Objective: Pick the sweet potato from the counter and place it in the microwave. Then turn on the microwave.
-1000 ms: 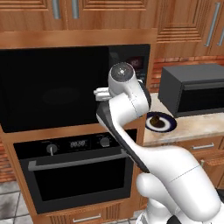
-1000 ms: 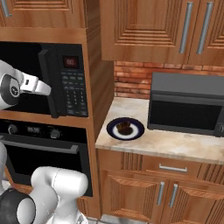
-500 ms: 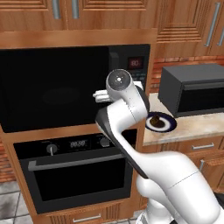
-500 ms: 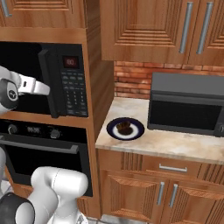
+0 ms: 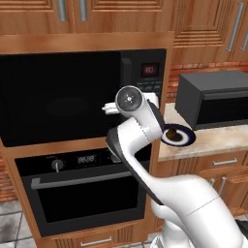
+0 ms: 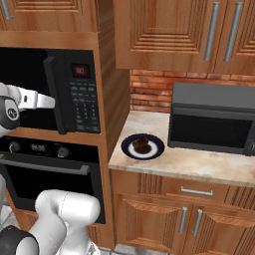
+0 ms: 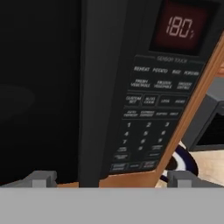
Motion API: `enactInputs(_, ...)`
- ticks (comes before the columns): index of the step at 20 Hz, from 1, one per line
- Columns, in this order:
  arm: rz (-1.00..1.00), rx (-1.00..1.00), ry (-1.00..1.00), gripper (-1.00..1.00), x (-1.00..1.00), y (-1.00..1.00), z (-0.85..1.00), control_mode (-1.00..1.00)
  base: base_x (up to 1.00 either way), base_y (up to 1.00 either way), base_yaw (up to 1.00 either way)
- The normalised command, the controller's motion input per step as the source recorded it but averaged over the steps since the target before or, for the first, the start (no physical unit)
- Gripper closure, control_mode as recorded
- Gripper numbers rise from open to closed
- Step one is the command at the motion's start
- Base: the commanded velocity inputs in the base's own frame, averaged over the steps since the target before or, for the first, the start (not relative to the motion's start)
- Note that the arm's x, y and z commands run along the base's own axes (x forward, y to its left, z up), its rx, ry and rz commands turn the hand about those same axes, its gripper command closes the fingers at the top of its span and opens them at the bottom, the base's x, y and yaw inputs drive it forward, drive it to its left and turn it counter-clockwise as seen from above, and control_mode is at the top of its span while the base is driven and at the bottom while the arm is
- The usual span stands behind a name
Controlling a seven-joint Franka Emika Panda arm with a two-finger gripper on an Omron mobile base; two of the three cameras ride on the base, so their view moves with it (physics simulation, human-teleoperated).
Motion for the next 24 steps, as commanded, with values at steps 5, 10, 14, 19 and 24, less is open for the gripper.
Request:
enactInputs(5, 0.00, -0.03, -0.11, -1.00, 0.00, -0.02, 0.00, -1.00, 0.00, 0.00, 0.00)
enactInputs(10, 0.00, -0.01, -0.10, -1.00, 0.00, -0.07, 0.00, -1.00, 0.00, 0.00, 0.00)
enactInputs(14, 0.00, -0.01, -0.10, -1.00, 0.00, -0.08, 0.00, -1.00, 0.00, 0.00, 0.00)
enactInputs(19, 0.00, -0.01, -0.10, -1.00, 0.00, -0.01, 0.00, -1.00, 0.00, 0.00, 0.00)
enactInputs(24, 0.00, 0.00, -0.09, -1.00, 0.00, 0.00, 0.00, -1.00, 0.00, 0.00, 0.00)
